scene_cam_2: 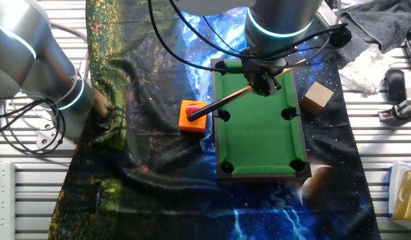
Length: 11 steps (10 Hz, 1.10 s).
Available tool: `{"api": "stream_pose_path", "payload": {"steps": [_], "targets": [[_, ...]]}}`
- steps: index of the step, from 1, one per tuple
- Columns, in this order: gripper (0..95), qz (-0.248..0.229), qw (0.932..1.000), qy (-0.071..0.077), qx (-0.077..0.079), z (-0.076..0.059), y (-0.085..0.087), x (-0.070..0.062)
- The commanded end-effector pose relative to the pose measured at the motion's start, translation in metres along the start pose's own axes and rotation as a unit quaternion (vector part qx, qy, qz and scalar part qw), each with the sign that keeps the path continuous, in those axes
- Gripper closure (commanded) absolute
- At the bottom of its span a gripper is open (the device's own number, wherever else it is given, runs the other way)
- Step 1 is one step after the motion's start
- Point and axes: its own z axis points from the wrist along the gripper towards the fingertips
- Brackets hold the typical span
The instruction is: Hit the pool ball
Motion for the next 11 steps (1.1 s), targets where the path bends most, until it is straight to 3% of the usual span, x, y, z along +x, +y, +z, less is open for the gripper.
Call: {"api": "stream_pose_path", "payload": {"steps": [1,9,11], "targets": [[95.0,-0.004,1.0,0.002,0.0,-0.0004,0.0001,0.0002],[95.0,-0.014,0.9999,-0.002,-0.005,-0.0004,0.0001,0.0002],[95.0,-0.016,0.9999,0.0,-0.002,-0.0008,0.0082,-0.0018]]}}
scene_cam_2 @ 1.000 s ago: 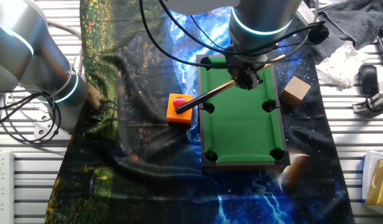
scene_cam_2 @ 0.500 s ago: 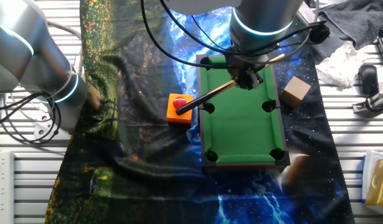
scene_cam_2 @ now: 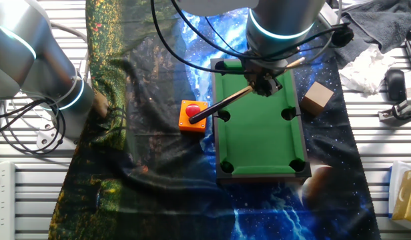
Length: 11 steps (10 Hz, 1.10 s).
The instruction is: Hit the pool ball
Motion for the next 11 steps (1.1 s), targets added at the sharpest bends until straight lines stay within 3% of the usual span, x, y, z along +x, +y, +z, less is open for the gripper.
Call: {"api": "stream_pose_path", "payload": {"steps": [1,5,11], "targets": [[95.0,0.007,1.0,0.0,0.003,0.002,0.007,-0.002],[95.0,0.053,0.9985,-0.014,-0.007,0.023,0.04,-0.03],[95.0,0.079,0.9967,-0.02,0.0,0.046,0.076,-0.043]]}}
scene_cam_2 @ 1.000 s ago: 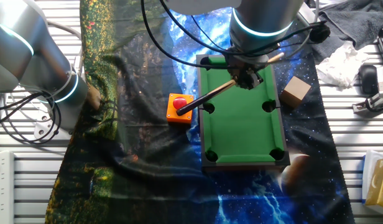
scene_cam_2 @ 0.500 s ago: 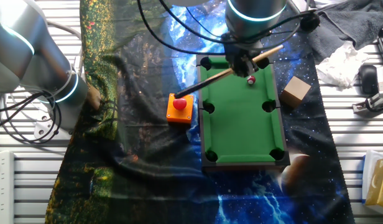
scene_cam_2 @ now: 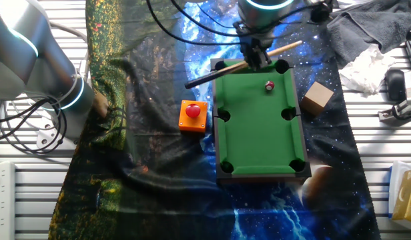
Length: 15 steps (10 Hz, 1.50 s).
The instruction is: Hit the pool ball
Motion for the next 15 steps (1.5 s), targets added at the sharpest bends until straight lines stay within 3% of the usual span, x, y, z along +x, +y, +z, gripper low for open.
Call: {"api": "stream_pose_path", "payload": {"steps": [1,9,15], "targets": [[95.0,0.004,1.0,-0.003,0.003,0.006,0.004,-0.001],[95.0,-0.007,0.9998,-0.017,0.012,0.029,0.005,0.003],[95.0,-0.004,0.9997,-0.018,0.013,0.033,0.003,0.005]]}}
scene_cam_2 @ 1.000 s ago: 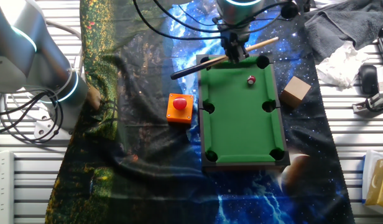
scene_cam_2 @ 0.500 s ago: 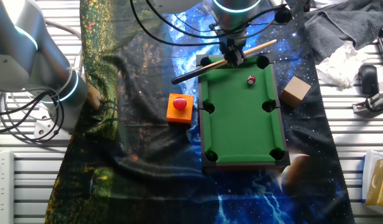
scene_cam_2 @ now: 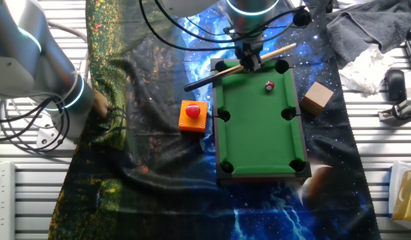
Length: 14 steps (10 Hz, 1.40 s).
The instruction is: Hit the pool ball
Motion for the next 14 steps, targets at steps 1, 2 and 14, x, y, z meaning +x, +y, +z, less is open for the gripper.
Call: {"api": "stream_pose_path", "payload": {"steps": [1,2,14], "targets": [[95.0,0.003,1.0,-0.001,0.0,-0.0001,-0.0022,0.0015],[95.0,0.001,1.0,-0.002,-0.001,0.0006,-0.0053,0.0032],[95.0,0.005,1.0,-0.005,-0.001,0.0061,-0.0095,0.0111]]}}
